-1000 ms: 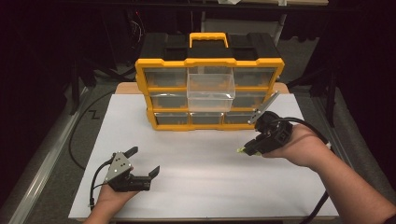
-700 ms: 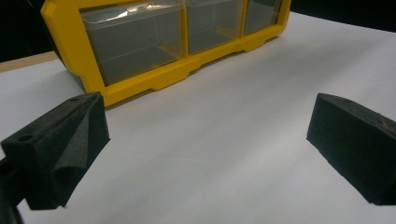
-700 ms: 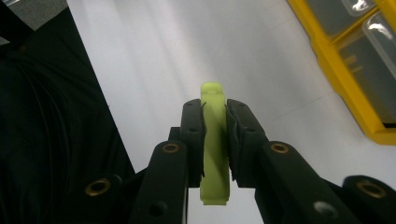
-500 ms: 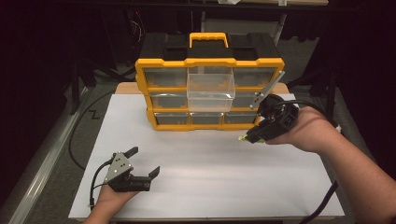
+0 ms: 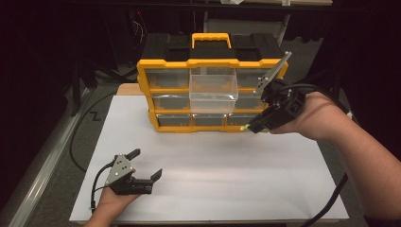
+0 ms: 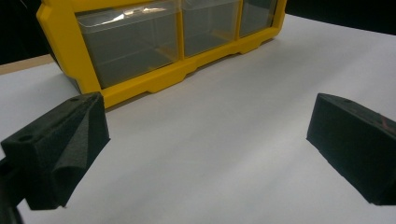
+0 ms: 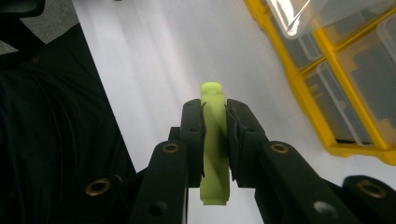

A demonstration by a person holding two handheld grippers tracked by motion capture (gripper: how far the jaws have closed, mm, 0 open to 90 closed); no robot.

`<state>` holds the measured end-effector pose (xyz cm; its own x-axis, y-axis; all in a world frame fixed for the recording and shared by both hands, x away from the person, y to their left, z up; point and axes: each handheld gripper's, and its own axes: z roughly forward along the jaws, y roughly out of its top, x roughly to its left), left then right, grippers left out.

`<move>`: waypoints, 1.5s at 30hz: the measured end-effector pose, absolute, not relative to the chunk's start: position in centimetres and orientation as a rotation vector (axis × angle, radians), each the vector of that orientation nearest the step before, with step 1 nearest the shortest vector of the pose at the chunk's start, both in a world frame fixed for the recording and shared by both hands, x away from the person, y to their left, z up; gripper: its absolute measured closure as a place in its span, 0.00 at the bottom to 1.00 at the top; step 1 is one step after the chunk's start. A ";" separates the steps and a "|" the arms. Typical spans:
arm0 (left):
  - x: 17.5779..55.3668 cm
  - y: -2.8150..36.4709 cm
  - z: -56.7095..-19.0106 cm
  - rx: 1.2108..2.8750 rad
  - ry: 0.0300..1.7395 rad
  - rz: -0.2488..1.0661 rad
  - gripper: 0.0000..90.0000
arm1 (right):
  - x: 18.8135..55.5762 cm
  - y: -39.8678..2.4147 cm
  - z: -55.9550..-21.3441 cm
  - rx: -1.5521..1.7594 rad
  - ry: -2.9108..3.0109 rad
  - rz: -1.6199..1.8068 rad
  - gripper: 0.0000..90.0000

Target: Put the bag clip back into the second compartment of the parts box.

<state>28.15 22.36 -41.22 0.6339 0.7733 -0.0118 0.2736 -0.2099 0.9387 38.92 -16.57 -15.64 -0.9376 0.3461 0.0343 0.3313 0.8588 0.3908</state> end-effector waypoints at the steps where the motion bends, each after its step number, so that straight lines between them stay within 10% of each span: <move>1: 28.2 22.4 -41.2 1.773 0.849 0.576 0.00 | 39.0 -16.4 -15.1 0.542 2.987 0.621 0.88; 45: 28.2 22.6 -41.2 1.760 0.850 0.565 0.00 | 44.2 -8.8 -9.5 0.453 2.911 0.633 0.88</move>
<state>28.16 22.59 -41.17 0.6356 0.7716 -0.0256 0.2745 -0.1949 0.9416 44.18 -8.78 -9.46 -0.9468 0.3161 -0.0605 0.2624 0.8671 0.4234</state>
